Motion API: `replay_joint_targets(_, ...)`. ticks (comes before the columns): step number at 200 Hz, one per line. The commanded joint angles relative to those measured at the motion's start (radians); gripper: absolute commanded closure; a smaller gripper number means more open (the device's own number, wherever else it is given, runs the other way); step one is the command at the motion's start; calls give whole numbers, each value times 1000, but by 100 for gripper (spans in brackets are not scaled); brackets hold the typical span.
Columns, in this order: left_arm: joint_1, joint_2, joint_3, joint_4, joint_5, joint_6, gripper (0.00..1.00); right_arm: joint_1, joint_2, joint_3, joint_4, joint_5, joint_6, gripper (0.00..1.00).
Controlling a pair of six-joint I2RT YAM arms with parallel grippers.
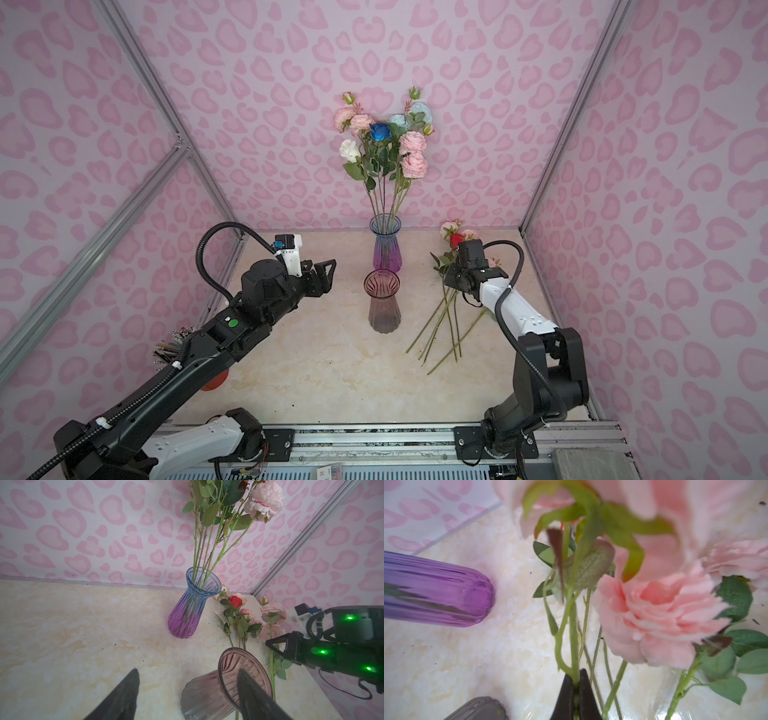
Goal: Arrange the flowers into the vase
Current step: 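Lift the pink roses upward out of the pile with the right gripper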
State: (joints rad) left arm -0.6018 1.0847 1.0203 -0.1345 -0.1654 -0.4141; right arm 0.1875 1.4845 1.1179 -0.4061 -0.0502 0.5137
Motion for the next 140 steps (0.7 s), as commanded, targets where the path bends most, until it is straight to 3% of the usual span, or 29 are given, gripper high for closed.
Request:
replay_joint_targets(1,1,-12,-12,35,50,1,25,41,-118,-43,78,43,-22,100)
replay_joint_targets(36,-1,-23,-26,83,159,3,25,138,-301,-41,138,121,-71,100)
replay_joint_targets(77,-1,-28,-28,85,165,10,25,299,-389,32,252,265,-217,100)
replay_joint_targets(106,-3,-24,-32,92,181,16,25,402,-384,99,382,370,-341,100)
replay_joint_targets(140,-3,-16,-32,93,188,13,25,453,-266,295,405,363,-421,100)
